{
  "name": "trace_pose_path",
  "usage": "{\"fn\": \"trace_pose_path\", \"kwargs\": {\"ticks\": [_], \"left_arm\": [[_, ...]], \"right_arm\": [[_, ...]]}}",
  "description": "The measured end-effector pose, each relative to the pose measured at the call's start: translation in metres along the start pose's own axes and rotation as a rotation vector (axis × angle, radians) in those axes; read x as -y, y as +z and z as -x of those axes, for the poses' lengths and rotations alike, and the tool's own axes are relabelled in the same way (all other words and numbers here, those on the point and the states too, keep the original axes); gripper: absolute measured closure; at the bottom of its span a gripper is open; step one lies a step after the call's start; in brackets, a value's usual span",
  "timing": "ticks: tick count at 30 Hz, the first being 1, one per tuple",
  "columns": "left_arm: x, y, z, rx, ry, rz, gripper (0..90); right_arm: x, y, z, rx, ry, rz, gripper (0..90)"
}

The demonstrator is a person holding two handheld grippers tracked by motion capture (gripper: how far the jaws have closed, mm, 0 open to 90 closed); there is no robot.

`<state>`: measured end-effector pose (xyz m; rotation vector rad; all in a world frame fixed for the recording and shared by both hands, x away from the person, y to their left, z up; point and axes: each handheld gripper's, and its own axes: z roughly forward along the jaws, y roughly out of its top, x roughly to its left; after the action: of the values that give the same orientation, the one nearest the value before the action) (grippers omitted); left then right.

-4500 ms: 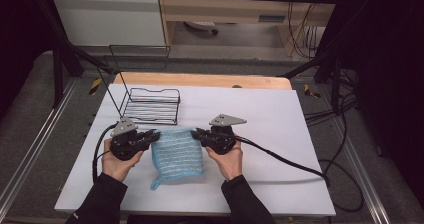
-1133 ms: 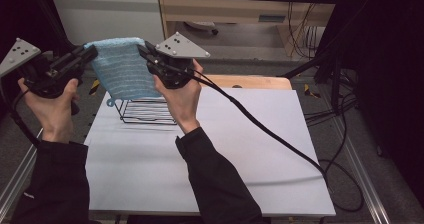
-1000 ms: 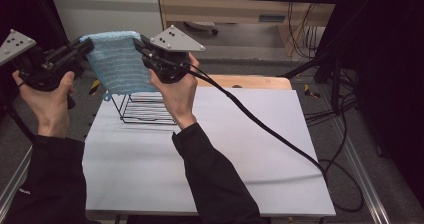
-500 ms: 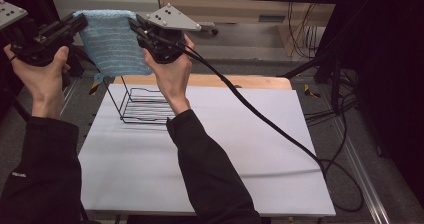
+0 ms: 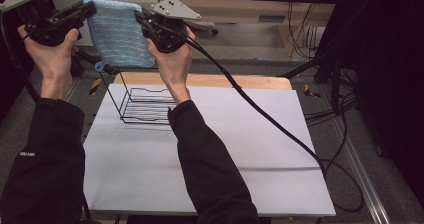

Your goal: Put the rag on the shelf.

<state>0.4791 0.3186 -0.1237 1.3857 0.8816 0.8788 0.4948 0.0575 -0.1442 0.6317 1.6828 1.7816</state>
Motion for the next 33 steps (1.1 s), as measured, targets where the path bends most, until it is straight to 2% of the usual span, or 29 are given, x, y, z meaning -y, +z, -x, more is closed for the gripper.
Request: {"fn": "trace_pose_path", "kwargs": {"ticks": [12, 16, 23, 28, 33], "left_arm": [[0.005, 0.031, -0.008, 0.017, 0.000, -0.014, 79.6], [0.008, 0.037, -0.006, 0.023, 0.018, -0.021, 79.6], [0.015, 0.041, -0.009, 0.029, 0.021, -0.028, 79.6], [0.028, 0.038, -0.009, 0.051, 0.020, -0.027, 79.6], [0.043, 0.034, -0.010, 0.055, 0.042, -0.054, 79.6]], "right_arm": [[0.009, 0.011, 0.014, 0.035, 0.005, -0.017, 82.5], [0.013, 0.012, 0.019, 0.050, 0.001, -0.025, 82.5], [0.017, 0.015, 0.020, 0.047, -0.012, -0.043, 82.5], [0.029, 0.014, 0.026, 0.038, 0.031, -0.055, 82.5], [0.041, 0.013, 0.031, 0.017, 0.025, -0.074, 82.5]]}}
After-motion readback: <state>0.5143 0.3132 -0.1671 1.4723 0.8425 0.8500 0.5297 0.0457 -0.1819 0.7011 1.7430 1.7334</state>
